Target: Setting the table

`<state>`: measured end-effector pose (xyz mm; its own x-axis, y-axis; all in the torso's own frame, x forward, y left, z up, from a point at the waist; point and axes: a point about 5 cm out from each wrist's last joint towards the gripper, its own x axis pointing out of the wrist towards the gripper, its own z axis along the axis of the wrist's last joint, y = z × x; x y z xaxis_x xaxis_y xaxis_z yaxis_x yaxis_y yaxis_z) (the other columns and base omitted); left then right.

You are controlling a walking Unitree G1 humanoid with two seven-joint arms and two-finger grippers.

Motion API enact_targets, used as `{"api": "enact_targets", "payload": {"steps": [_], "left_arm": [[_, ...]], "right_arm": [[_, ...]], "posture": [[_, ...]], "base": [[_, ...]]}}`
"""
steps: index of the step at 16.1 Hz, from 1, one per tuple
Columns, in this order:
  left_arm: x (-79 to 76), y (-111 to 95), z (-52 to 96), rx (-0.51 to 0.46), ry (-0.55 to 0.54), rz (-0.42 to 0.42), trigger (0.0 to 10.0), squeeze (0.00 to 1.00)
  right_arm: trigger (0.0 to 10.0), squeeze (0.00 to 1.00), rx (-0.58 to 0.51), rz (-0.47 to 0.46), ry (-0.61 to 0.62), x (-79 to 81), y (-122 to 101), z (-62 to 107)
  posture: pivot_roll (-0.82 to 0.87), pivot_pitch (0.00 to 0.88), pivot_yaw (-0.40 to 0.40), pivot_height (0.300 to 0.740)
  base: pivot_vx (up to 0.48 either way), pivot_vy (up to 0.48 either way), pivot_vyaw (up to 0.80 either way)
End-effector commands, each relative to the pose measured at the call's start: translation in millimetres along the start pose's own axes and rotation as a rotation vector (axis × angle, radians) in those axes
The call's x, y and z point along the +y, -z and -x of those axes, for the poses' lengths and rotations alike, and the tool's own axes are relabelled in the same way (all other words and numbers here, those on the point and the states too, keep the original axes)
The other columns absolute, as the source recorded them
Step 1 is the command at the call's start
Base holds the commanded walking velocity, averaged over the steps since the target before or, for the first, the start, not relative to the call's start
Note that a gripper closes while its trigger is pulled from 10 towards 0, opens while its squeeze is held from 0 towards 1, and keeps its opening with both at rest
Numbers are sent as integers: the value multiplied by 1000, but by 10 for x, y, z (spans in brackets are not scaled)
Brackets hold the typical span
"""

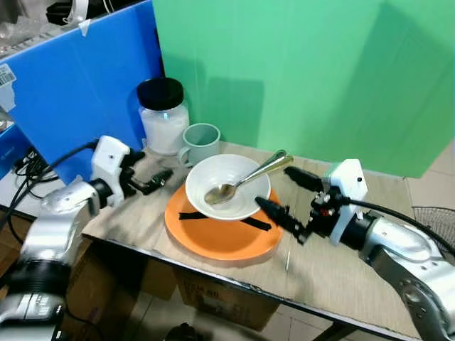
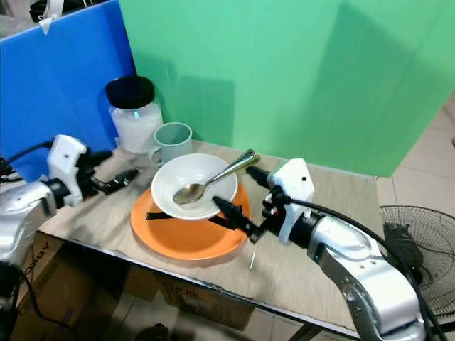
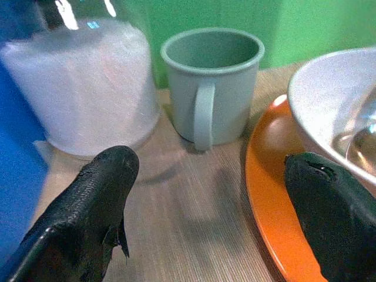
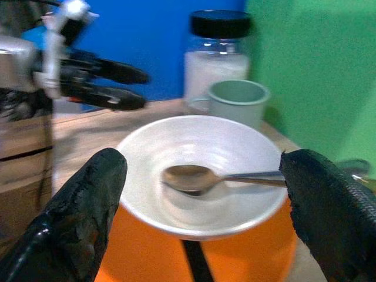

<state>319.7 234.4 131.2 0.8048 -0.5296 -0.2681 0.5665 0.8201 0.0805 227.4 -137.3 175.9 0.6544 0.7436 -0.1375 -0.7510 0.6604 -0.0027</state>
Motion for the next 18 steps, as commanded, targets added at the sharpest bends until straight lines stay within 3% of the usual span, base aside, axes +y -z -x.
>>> {"api": "enact_targets", "payload": {"steps": [1,2,6,18], "left_arm": [[55,11,-28,28,3,-41,10000,0],[100,32,-44,41,-9,-50,10000,0],[188,25,-164,44,-10,-34,10000,0],[90,-43,-466,63,38,-54,10000,0]], "right_arm": [[10000,51,4,6,-43,58,-43,15],[10000,0,9,8,-57,76,-55,25],[10000,0,23,13,-81,119,-95,88],[10000,0,53,3,-33,227,-142,278]], "posture": [[113,0,-11,727],[108,0,-12,727],[67,0,-8,727],[-39,0,34,727]], "base": [[0,0,0],[0,0,0],[0,0,0],[0,0,0]]}}
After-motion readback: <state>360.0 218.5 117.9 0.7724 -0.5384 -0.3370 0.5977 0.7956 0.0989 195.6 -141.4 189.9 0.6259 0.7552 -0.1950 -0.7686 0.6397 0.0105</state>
